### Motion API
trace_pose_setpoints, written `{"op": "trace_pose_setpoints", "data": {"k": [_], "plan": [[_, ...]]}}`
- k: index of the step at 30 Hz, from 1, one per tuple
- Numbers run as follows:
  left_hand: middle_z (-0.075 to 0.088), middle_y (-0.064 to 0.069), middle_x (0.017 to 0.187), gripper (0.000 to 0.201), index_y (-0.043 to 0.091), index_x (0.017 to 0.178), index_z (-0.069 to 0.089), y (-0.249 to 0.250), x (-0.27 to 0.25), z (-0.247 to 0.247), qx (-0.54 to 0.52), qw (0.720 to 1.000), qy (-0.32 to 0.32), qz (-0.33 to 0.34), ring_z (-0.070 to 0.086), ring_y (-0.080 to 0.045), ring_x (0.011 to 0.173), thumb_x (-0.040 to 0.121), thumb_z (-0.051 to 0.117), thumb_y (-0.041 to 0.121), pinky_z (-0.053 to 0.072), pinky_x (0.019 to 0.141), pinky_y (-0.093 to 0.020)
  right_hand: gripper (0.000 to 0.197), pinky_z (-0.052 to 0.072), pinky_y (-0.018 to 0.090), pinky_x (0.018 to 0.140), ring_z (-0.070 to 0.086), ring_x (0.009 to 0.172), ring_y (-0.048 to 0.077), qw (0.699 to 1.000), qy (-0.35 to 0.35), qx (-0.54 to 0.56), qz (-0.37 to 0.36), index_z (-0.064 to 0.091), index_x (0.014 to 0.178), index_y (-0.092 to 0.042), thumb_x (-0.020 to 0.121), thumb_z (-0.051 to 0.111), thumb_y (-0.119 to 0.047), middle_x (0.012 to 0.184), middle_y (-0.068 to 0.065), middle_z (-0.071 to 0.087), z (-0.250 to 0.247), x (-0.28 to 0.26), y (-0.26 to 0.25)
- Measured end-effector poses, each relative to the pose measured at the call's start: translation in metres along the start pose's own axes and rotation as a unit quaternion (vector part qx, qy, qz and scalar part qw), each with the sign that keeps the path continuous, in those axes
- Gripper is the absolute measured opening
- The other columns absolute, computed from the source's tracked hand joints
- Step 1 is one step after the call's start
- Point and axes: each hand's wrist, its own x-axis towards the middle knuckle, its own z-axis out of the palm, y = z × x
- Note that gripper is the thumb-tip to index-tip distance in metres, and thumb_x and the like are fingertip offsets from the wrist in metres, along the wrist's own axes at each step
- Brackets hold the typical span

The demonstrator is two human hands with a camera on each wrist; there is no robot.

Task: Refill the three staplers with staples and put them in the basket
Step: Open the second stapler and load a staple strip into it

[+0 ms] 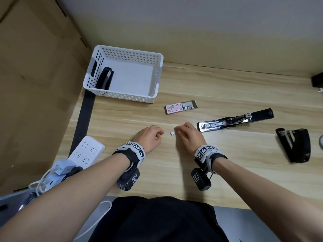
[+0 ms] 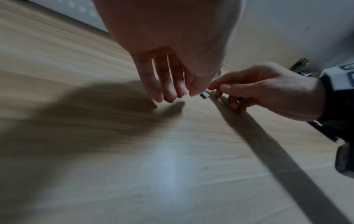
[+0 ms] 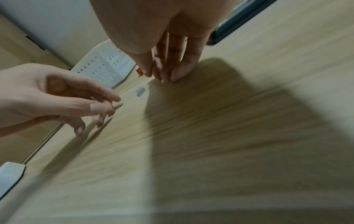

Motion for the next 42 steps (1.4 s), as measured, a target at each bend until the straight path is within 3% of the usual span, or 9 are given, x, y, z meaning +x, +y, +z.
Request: {"op": "trace_pose_setpoints", "data": {"k": [3, 6, 9, 13, 19, 23, 30, 38, 42], "plan": [[0.056, 0.015, 0.096, 0.025, 0.028, 0.112, 0.063, 0.020, 0.014, 0.005, 0.018, 0.999, -0.011, 0.029, 0.057, -0.011, 0.084, 0.087, 0.063, 0.031, 0.047, 0.071, -0.028, 0.023, 0.050, 0.038, 0.077, 0.058, 0.090, 0.015, 1.000, -0.016, -0.014, 0.014, 0.067, 0.110, -0.023, 0.097, 0.049, -0.020, 0.103, -0.005, 0.057, -0.018, -0.015, 0.013], [0.057, 0.011, 0.102, 0.023, 0.025, 0.106, 0.061, 0.038, 0.026, 0.014, 0.056, 0.998, 0.012, 0.037, 0.057, -0.014, 0.091, 0.087, 0.065, 0.038, 0.045, 0.071, -0.029, 0.024, 0.049, 0.035, 0.077, 0.059, 0.092, 0.015, 0.999, -0.020, -0.017, 0.035, 0.068, 0.108, -0.026, 0.094, 0.049, -0.018, 0.103, -0.007, 0.058, -0.037, -0.029, 0.028], [0.058, 0.005, 0.107, 0.017, 0.021, 0.097, 0.060, 0.044, 0.032, 0.022, 0.082, 0.995, 0.038, 0.032, 0.054, -0.018, 0.101, 0.092, 0.061, 0.037, 0.045, 0.074, -0.033, 0.023, 0.046, 0.032, 0.073, 0.058, 0.090, 0.018, 0.998, -0.021, -0.026, 0.045, 0.068, 0.108, -0.023, 0.092, 0.051, -0.016, 0.102, -0.006, 0.057, -0.053, -0.039, 0.038], [0.057, 0.003, 0.106, 0.018, 0.019, 0.097, 0.062, 0.047, 0.033, 0.026, 0.095, 0.994, 0.033, 0.045, 0.051, -0.019, 0.106, 0.093, 0.061, 0.037, 0.045, 0.075, -0.034, 0.021, 0.047, 0.033, 0.074, 0.058, 0.090, 0.017, 0.998, 0.000, -0.021, 0.056, 0.068, 0.107, -0.019, 0.093, 0.052, -0.015, 0.103, -0.004, 0.060, -0.071, -0.045, 0.047], [0.058, 0.007, 0.104, 0.029, 0.023, 0.103, 0.061, 0.054, 0.032, 0.022, 0.101, 0.994, 0.039, 0.021, 0.052, -0.015, 0.103, 0.084, 0.070, 0.043, 0.045, 0.072, -0.032, 0.019, 0.050, 0.037, 0.075, 0.059, 0.090, 0.019, 0.999, 0.008, -0.004, 0.052, 0.068, 0.103, -0.021, 0.091, 0.053, -0.015, 0.102, -0.004, 0.062, -0.083, -0.053, 0.069], [0.058, 0.008, 0.097, 0.021, 0.023, 0.096, 0.065, 0.051, 0.027, 0.024, 0.108, 0.993, 0.055, -0.012, 0.052, -0.015, 0.103, 0.085, 0.070, 0.040, 0.044, 0.068, -0.031, 0.025, 0.047, 0.032, 0.078, 0.057, 0.094, 0.013, 0.999, -0.016, -0.004, 0.046, 0.069, 0.104, -0.027, 0.093, 0.050, -0.017, 0.104, -0.009, 0.060, -0.084, -0.053, 0.078], [0.058, 0.008, 0.093, 0.013, 0.023, 0.087, 0.068, 0.063, 0.028, 0.032, 0.139, 0.989, 0.049, -0.004, 0.052, -0.016, 0.104, 0.088, 0.062, 0.035, 0.044, 0.067, -0.030, 0.024, 0.049, 0.037, 0.084, 0.059, 0.098, 0.017, 0.999, -0.035, 0.002, 0.035, 0.069, 0.104, -0.024, 0.093, 0.049, -0.016, 0.104, -0.003, 0.061, -0.079, -0.053, 0.082], [0.055, 0.011, 0.084, 0.014, 0.024, 0.084, 0.066, 0.140, 0.057, 0.041, 0.146, 0.983, 0.054, 0.097, 0.055, -0.015, 0.090, 0.084, 0.062, 0.037, 0.043, 0.064, -0.029, 0.024, 0.050, 0.036, 0.081, 0.059, 0.093, 0.015, 0.998, -0.015, 0.004, 0.054, 0.069, 0.103, -0.026, 0.093, 0.049, -0.016, 0.102, -0.006, 0.059, -0.101, -0.070, 0.106], [0.060, 0.008, 0.088, 0.013, 0.024, 0.086, 0.067, 0.170, 0.080, 0.046, 0.160, 0.979, 0.068, 0.105, 0.057, -0.016, 0.088, 0.086, 0.062, 0.036, 0.048, 0.067, -0.031, 0.024, 0.050, 0.036, 0.082, 0.059, 0.093, 0.015, 0.997, 0.000, 0.006, 0.072, 0.069, 0.103, -0.026, 0.093, 0.049, -0.017, 0.102, -0.006, 0.060, -0.111, -0.081, 0.127]]}}
